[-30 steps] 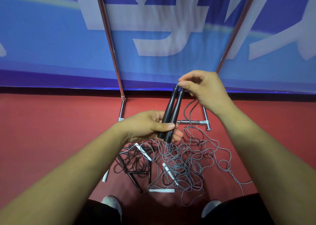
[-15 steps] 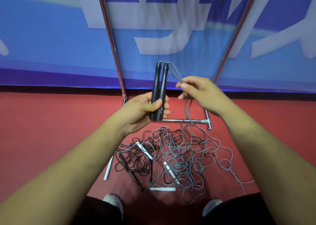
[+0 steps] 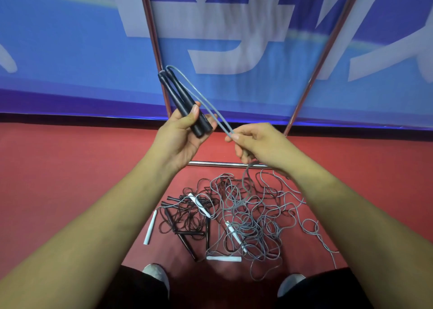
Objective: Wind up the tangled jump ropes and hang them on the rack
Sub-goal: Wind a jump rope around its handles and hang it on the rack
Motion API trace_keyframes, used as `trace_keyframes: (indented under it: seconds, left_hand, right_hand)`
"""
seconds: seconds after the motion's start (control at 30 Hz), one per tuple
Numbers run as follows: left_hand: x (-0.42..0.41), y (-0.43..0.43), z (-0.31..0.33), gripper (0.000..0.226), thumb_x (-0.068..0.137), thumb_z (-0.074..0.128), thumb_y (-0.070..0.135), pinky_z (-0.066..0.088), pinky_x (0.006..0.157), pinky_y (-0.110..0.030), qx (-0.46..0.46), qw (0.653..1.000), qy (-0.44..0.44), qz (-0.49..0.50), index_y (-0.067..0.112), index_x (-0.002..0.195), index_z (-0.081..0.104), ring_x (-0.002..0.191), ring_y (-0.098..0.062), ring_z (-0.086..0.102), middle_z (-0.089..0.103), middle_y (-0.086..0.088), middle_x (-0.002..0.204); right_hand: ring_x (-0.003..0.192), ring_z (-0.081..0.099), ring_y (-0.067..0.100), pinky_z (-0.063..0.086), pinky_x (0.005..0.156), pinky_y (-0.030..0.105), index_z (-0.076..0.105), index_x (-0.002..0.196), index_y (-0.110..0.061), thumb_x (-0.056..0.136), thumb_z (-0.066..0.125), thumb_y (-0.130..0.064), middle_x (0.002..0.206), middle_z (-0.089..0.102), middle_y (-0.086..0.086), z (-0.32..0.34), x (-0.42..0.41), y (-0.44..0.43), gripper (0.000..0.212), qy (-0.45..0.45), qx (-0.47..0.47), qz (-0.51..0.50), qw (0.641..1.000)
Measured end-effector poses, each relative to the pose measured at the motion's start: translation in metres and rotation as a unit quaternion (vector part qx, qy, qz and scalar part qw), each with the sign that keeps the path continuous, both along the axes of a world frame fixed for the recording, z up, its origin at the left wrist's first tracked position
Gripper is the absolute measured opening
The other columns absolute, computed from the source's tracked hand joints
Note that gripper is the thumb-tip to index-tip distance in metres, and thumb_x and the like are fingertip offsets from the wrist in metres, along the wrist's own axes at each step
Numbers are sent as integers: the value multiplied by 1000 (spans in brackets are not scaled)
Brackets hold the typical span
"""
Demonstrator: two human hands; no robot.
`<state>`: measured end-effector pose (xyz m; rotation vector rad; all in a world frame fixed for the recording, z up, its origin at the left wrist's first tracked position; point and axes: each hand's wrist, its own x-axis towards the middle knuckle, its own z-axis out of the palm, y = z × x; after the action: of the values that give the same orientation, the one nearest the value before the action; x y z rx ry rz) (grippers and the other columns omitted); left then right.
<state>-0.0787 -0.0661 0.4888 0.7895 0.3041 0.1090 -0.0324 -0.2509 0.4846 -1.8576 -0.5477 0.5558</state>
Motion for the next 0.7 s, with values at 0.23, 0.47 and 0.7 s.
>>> trace_keyframes:
  seconds: [0.23,0.47,0.7]
  left_hand:
    - [3,1,-2,20,102,48,5,58,89,-45,-28,999,-17,35,9,121,53,102,-31,70,66,-15,122]
    - [6,-1,-5,20,102,49,11,57,89,-41,-52,997,39,33,3,119,57,98,-29,69,66,-21,105]
    - [9,-4,-10,23,104,48,24,51,96,-44,0,998,68,14,17,125,55,99,-34,67,66,-23,108]
  right_hand:
    - [40,43,11,37,44,21,60,102,-12,96,60,-8,60,66,6,0,-17,17,7,-15,45,-58,997]
    - [37,40,8,34,41,19,71,88,-13,92,65,-8,57,66,7,-2,-21,21,8,-49,23,-63,997]
    - [40,42,3,35,49,20,75,89,-13,93,65,-12,57,66,6,-3,-27,25,11,-67,-9,-45,997]
